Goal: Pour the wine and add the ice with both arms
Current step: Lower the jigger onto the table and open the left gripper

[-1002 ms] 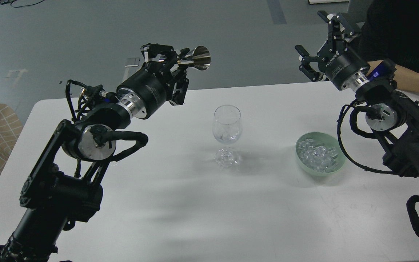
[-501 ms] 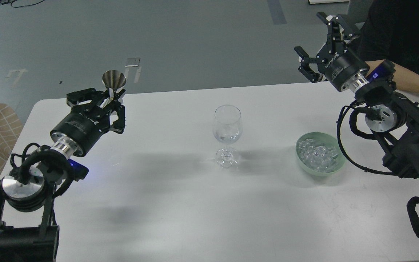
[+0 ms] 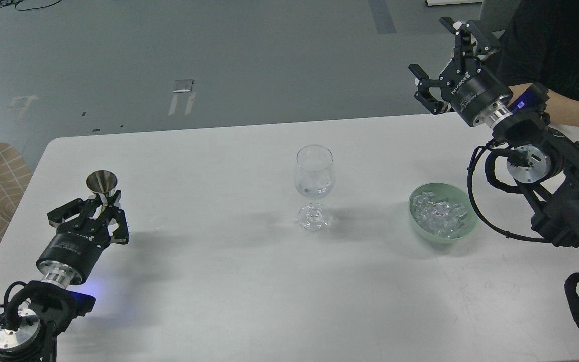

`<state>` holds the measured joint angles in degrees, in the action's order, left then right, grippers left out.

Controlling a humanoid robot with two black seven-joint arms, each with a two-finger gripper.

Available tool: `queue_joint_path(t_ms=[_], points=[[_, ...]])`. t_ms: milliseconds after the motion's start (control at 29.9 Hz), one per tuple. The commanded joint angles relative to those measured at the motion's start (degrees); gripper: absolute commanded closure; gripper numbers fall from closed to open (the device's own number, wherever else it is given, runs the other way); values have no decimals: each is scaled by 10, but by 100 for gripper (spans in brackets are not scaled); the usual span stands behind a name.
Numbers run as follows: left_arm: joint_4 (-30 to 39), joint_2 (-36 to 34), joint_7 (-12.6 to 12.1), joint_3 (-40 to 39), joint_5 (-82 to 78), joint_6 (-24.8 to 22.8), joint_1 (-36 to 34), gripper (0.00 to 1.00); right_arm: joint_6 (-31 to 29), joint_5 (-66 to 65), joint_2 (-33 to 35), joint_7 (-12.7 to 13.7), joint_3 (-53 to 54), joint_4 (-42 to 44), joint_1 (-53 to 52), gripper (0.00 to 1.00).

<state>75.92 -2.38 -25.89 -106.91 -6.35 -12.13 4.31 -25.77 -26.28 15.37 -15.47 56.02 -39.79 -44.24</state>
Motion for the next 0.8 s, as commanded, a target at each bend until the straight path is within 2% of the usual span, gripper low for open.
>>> queue_joint_path(t_ms=[0,401,768], points=[[-39,3,14,2,-3,-16,-4,87,0,0,4,0,0,0,1,0],[-122,15,48,11,-12,-16,-65,81,0,-1,4,0,0,1,4,0],[-146,17,52,12,-13,-15,-83,71,0,-1,4,0,0,1,5,0]])
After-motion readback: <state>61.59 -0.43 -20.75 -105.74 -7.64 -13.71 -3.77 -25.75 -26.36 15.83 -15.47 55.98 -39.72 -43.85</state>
